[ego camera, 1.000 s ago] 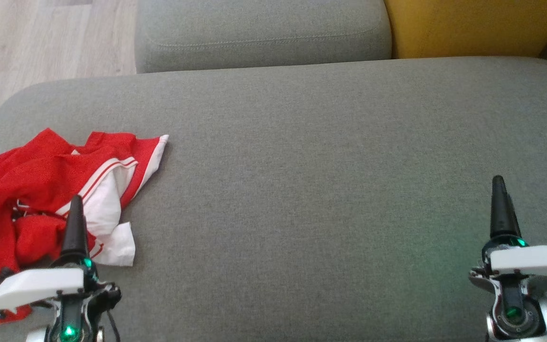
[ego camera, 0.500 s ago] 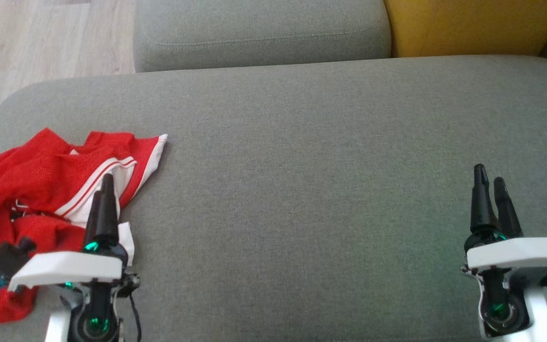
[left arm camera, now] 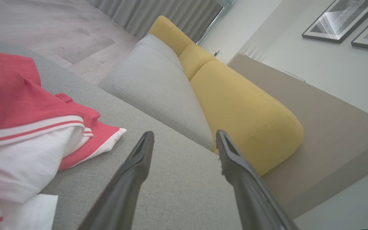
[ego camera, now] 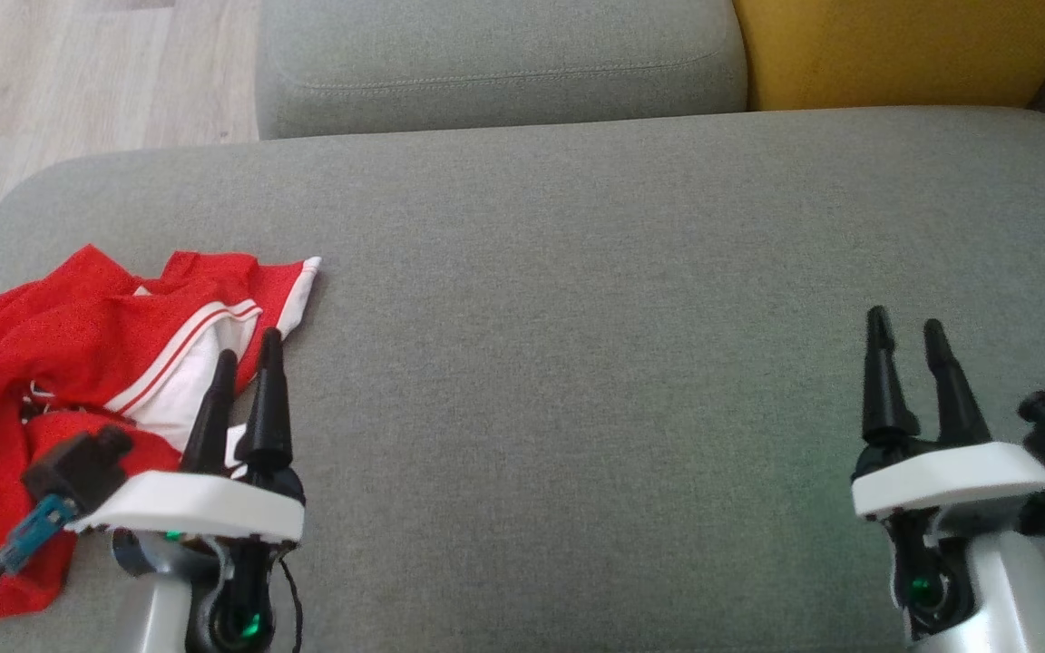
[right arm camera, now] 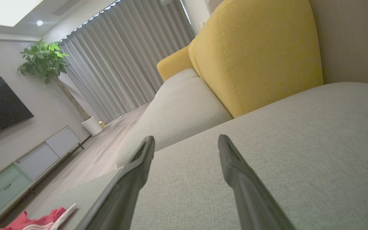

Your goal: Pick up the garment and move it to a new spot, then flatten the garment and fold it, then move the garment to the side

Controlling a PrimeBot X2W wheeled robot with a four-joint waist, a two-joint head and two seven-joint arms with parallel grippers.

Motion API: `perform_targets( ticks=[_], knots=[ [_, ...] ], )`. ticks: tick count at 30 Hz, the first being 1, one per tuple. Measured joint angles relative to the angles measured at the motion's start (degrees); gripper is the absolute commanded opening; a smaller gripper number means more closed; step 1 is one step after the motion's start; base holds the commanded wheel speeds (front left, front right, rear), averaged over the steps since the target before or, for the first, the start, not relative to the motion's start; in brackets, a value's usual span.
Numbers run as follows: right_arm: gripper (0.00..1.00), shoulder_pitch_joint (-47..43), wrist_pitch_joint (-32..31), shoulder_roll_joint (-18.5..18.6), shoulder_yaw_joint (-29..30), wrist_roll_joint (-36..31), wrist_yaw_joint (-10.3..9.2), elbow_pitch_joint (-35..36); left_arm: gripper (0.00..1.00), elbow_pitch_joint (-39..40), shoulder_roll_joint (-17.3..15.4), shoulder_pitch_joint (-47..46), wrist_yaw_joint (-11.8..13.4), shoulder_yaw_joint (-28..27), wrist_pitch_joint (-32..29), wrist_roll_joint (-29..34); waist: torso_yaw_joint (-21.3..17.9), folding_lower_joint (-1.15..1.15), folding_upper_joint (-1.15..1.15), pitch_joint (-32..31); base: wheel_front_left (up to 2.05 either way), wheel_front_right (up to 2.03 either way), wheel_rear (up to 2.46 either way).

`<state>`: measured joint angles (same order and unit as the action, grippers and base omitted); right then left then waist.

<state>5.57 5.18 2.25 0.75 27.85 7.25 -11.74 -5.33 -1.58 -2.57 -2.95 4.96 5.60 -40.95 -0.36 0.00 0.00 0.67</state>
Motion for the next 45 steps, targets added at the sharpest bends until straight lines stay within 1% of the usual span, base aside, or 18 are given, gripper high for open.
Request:
perform_targets(
  ticks=[5,11,17,29,30,33,35,39,43,45],
  knots=[
    [1.00,0.0,0.9,0.0,-0.6,-4.7,0.00,-0.4,1.00,0.0,-0.6,0.0,1.1,1.8,0.7,5.5,0.0,0.00,0.00,-0.1,0.00,0.00,0.00],
    [1.00,0.0,2.0,0.0,-0.7,-8.0,0.00,-0.5,1.00,0.1,-1.7,0.0,3.3,4.0,1.6,10.6,0.0,0.00,0.00,0.0,0.00,0.00,0.00],
    [1.00,0.0,3.0,0.0,-1.0,-12.9,0.00,-1.0,1.00,0.3,-3.0,0.0,5.4,6.3,2.7,15.3,0.1,0.00,0.00,0.1,0.00,0.00,0.00],
    [1.00,1.0,4.7,0.1,-1.8,-21.8,0.00,-1.2,1.00,0.8,-4.9,-0.7,8.6,10.3,4.6,22.3,0.0,0.00,0.00,0.3,0.00,0.00,0.00],
    [1.00,1.0,5.0,0.1,-1.8,-22.1,0.00,-1.3,1.00,0.5,-5.0,-1.0,9.1,10.9,4.7,23.3,0.0,0.00,0.00,0.4,0.00,0.00,0.00],
    [1.00,1.0,5.5,0.1,-2.1,-22.4,0.00,-1.5,1.00,0.4,-4.9,-1.3,9.5,10.9,5.2,23.6,0.0,0.00,0.00,0.5,0.00,0.00,0.00],
    [1.00,1.1,5.8,0.1,-2.5,-22.3,0.00,-1.9,1.00,0.3,-4.3,-1.3,9.3,10.3,5.6,22.8,0.1,0.00,0.00,0.6,0.00,0.00,0.00],
    [1.00,1.1,6.0,0.1,-3.3,-20.0,0.01,-3.2,1.00,-0.7,-2.8,-1.3,6.8,8.1,6.2,20.8,0.2,0.00,0.00,0.5,0.00,0.00,0.00],
    [1.00,1.3,6.0,0.1,-4.1,-16.8,0.00,-4.4,1.00,-2.8,-2.1,-1.2,4.4,7.0,6.9,21.8,0.3,0.00,0.00,0.3,0.00,0.00,0.00],
    [1.00,1.5,6.0,0.2,-4.4,-17.0,0.01,-4.8,1.00,-4.1,-1.7,-1.2,3.7,6.8,7.2,22.3,0.2,0.00,0.00,0.3,0.00,0.00,0.00]
  ],
)
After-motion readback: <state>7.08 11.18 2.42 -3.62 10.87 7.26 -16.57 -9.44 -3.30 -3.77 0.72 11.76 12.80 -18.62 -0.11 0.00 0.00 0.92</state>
